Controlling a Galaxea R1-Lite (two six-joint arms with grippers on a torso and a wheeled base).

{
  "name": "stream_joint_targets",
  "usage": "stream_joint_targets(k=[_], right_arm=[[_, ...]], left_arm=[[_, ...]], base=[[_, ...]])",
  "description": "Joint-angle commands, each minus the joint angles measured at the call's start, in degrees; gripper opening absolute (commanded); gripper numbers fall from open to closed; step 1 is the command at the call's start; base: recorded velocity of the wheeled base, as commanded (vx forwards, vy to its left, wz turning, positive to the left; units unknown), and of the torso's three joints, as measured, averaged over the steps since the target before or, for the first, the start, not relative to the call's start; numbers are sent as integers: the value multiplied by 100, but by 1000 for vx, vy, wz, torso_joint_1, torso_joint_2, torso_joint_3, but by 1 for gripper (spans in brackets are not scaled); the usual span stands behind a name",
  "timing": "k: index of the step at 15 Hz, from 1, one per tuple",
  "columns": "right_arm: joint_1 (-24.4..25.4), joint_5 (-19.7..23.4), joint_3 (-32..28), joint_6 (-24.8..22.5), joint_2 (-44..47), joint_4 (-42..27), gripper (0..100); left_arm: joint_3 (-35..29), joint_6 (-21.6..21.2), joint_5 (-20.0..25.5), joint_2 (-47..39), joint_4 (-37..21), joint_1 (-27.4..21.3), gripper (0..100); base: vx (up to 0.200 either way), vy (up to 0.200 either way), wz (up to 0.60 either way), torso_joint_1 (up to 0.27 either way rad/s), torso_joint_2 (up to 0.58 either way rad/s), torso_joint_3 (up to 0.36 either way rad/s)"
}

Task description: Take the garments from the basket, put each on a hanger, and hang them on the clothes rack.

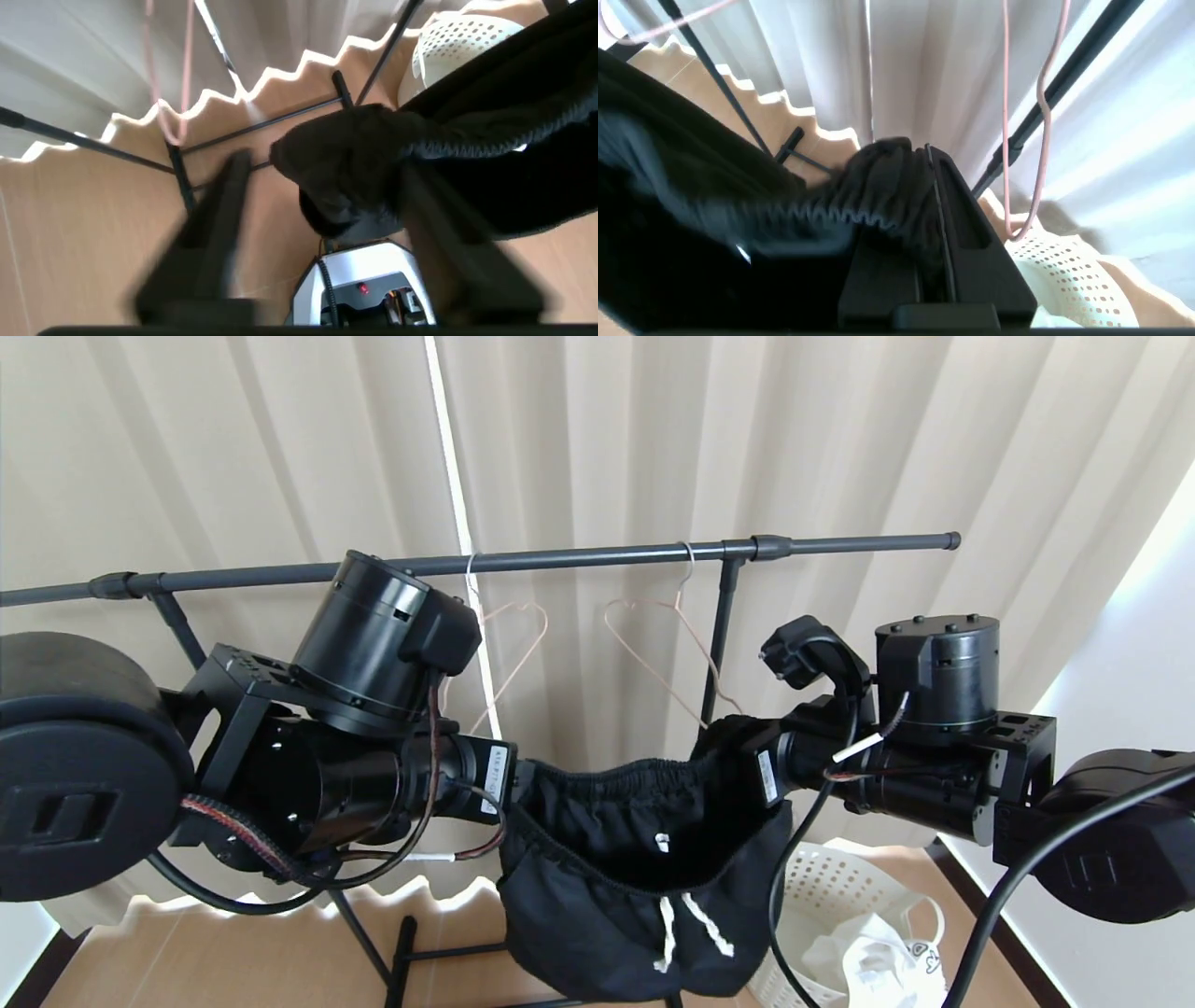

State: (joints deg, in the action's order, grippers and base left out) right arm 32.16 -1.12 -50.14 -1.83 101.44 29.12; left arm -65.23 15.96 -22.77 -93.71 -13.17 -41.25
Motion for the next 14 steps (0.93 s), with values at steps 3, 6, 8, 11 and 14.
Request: stream_joint_targets(k=[3,6,8,11,14], right_arm=[[1,-2,13,-2,-1,6,0],[1,-2,22,-2,8,6,0],[18,-11,31,-2,16,6,0],[18,-11,39,-2,-1,6,0],[27,-11,83,-11,-19,6,0]], left_arm=[[177,-5,1,178,7,30,100],[309,-14,-26,274,25,267,100],[292,-23,-34,239,112,557,100],[257,-137,-34,-25,552,891,100],[204,-471,-26,-385,1158,1330,100]], base=[[0,0,0,0,0,0],[0,0,0,0,0,0],[0,0,0,0,0,0],[0,0,0,0,0,0],[0,0,0,0,0,0]])
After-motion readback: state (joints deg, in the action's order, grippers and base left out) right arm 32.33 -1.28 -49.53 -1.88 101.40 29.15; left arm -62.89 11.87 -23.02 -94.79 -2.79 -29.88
